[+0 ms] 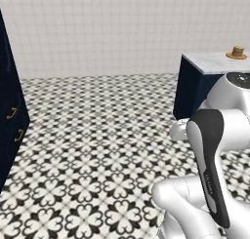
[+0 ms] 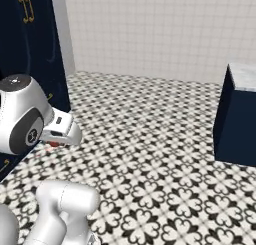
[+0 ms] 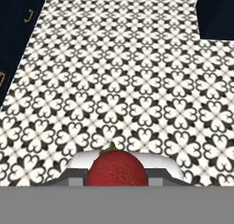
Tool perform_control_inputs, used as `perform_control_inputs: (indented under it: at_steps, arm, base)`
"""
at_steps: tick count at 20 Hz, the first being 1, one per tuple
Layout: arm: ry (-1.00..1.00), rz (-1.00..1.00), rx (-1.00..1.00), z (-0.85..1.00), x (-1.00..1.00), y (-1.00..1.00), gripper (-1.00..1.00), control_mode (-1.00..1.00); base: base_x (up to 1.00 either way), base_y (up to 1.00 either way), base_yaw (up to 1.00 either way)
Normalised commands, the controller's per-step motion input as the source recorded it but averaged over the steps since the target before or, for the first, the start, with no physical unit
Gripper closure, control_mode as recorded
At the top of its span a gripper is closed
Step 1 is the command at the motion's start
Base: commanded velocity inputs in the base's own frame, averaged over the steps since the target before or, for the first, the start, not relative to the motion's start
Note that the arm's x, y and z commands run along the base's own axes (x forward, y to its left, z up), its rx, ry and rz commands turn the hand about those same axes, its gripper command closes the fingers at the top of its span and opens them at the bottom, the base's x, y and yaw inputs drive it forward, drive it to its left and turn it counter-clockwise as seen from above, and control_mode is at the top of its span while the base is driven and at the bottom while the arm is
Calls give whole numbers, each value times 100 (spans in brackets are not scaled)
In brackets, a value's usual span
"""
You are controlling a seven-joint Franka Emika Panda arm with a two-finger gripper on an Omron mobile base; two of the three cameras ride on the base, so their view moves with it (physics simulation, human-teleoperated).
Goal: Take the strawberry from the fridge and place it on top of the pancake, located on the dining counter.
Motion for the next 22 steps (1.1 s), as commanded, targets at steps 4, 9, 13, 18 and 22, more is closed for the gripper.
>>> perform_control_inputs:
  at_steps: [4, 9, 13, 18, 22]
  arm:
    - [0, 0, 0, 0, 0, 0, 100, 100]
    - [0, 0, 0, 0, 0, 0, 100, 100]
    - [0, 0, 0, 0, 0, 0, 100, 100]
    - [0, 0, 0, 0, 0, 0, 100, 100]
    - [0, 0, 0, 0, 0, 0, 100, 100]
  base:
    - [100, -13, -1]
    - [100, -1, -5]
    - [100, 0, -12]
    - [100, 1, -21]
    - [100, 37, -31]
